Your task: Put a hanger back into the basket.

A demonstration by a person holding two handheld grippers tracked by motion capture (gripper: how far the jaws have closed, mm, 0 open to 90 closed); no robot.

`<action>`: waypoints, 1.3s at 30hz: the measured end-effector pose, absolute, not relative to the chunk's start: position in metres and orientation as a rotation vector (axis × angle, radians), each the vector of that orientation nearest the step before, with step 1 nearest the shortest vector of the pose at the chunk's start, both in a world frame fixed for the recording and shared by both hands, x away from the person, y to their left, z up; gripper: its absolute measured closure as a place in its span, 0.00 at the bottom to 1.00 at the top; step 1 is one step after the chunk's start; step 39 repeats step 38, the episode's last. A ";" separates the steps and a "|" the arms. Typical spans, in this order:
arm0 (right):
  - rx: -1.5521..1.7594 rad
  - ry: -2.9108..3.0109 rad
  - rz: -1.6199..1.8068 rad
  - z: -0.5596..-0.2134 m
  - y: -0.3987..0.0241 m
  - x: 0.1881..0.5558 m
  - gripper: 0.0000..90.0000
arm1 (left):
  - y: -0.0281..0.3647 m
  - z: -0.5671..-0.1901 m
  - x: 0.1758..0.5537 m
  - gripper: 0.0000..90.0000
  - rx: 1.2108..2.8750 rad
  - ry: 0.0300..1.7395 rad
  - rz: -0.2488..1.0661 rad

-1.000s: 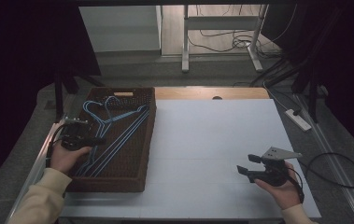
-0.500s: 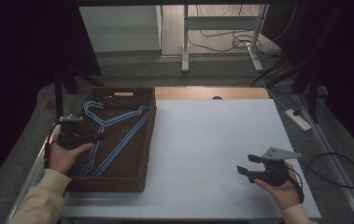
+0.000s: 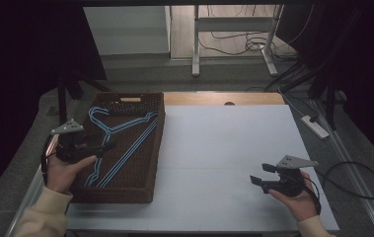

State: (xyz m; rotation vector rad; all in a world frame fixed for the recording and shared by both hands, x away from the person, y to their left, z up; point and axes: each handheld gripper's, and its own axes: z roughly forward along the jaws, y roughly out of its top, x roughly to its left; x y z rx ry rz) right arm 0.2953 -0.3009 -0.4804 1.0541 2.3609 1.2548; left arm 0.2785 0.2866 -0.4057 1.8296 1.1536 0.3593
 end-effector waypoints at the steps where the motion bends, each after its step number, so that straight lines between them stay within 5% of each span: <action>1: 1.060 2.363 1.248 -0.481 -0.301 0.296 0.32 | 0.284 -0.406 0.275 0.30 1.828 1.146 0.357; 21: 1.130 2.329 1.254 -0.480 -0.307 0.298 0.30 | 0.240 -0.435 0.225 0.28 1.831 0.993 0.367; 39: 1.122 2.291 1.262 -0.474 -0.311 0.297 0.30 | 0.230 -0.447 0.220 0.27 1.835 0.968 0.362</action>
